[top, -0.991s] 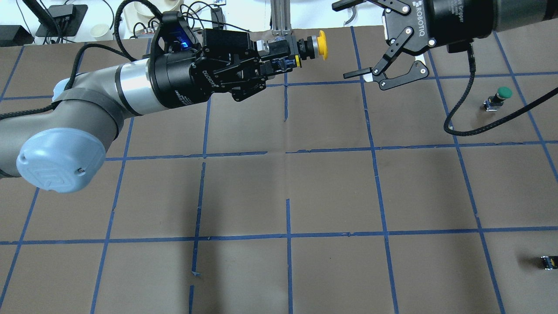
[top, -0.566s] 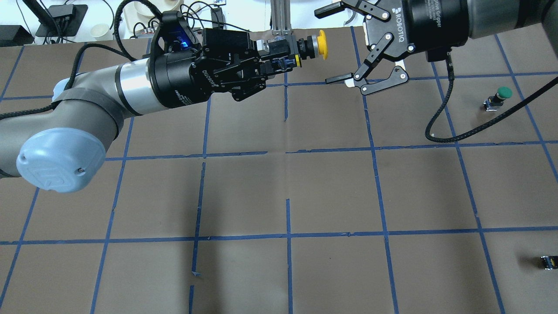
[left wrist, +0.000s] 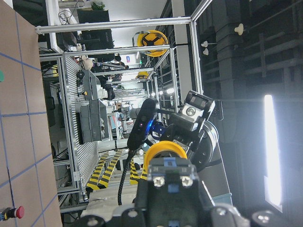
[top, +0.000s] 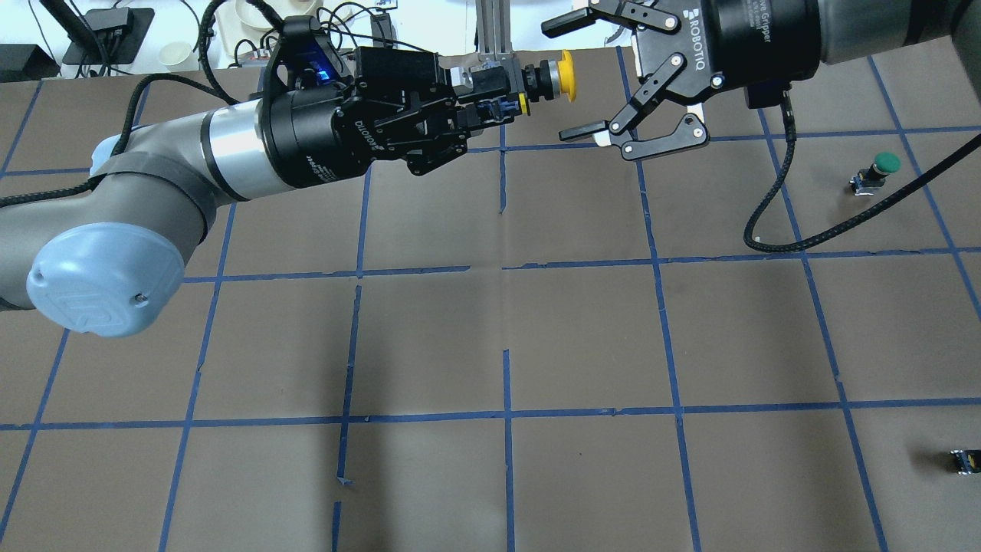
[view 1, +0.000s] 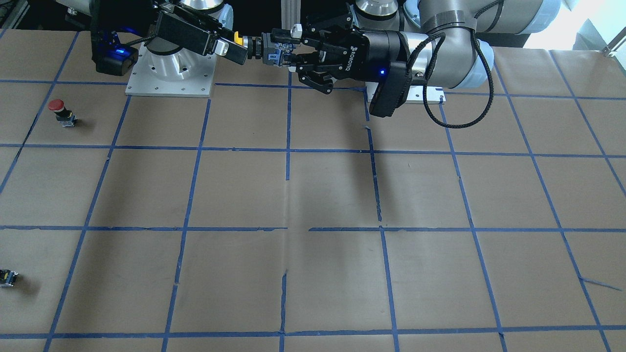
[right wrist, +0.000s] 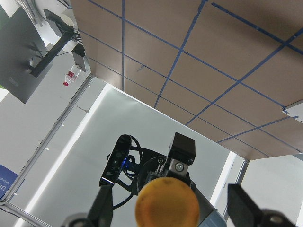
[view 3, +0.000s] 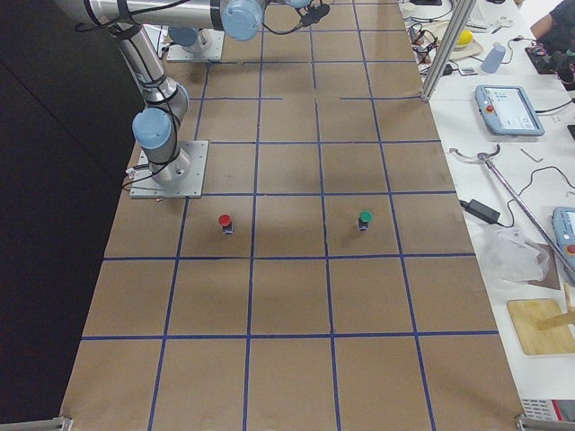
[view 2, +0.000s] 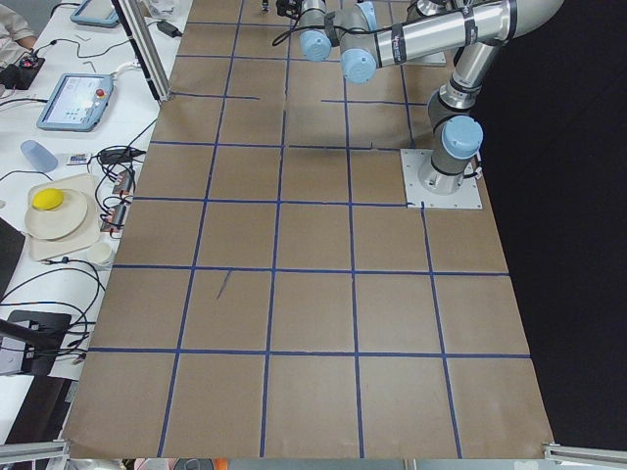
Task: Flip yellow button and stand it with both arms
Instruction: 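Bring the open right gripper onto the yellow cap held by the left gripper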
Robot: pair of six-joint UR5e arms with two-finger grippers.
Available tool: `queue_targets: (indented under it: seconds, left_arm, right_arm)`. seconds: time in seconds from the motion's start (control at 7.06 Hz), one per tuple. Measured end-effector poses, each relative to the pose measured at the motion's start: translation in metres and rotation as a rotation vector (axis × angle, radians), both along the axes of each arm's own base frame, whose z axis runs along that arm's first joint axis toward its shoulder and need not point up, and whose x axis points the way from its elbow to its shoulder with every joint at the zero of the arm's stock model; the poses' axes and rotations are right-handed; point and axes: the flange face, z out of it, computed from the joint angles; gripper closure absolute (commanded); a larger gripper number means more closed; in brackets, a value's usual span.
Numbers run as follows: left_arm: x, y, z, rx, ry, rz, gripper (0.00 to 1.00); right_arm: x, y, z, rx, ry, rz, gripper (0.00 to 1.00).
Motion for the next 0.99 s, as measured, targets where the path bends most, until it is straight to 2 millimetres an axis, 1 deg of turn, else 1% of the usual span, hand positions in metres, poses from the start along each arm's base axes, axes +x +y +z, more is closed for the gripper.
queue_targets:
  seconds: [0.14,0.28,0.42,0.57,0.71,0.85,0.99]
  left_arm:
    - [0.0,-0.0002,0.0002,0.0,0.0,0.0,1.0]
    - [0.0,-0.0002,0.0003,0.0,0.0,0.0,1.0]
    - [0.0,-0.0002,-0.0001,0.001,0.0,0.0,1.0]
    - [0.0,-0.0002,-0.0003,0.001,-0.001,0.0,0.98]
    - [-0.0002,0.0,-0.0004,0.001,-0.002,-0.001,0.44]
    - [-0.0004,0.0,-0.0007,0.009,-0.002,-0.003,0.16]
    - [-0.0006,-0.0002,-0.0019,0.029,-0.002,-0.006,0.16]
  right_arm:
    - [-0.0001,-0.0001,0.0004,0.0,-0.002,-0.001,0.5]
    - [-0.0002,0.0001,0.0006,0.0,-0.005,-0.001,0.6]
    - [-0.0005,0.0003,0.0009,-0.001,-0.005,-0.002,0.64]
    - [-0.0006,0.0005,0.0012,-0.001,-0.006,-0.002,0.64]
    - [-0.0007,0.0005,0.0013,-0.001,-0.006,-0.003,0.65]
    - [-0.0008,0.0003,0.0009,0.0,-0.006,-0.003,0.66]
    - [-0.0009,0.0001,0.0007,0.001,-0.006,-0.003,0.67]
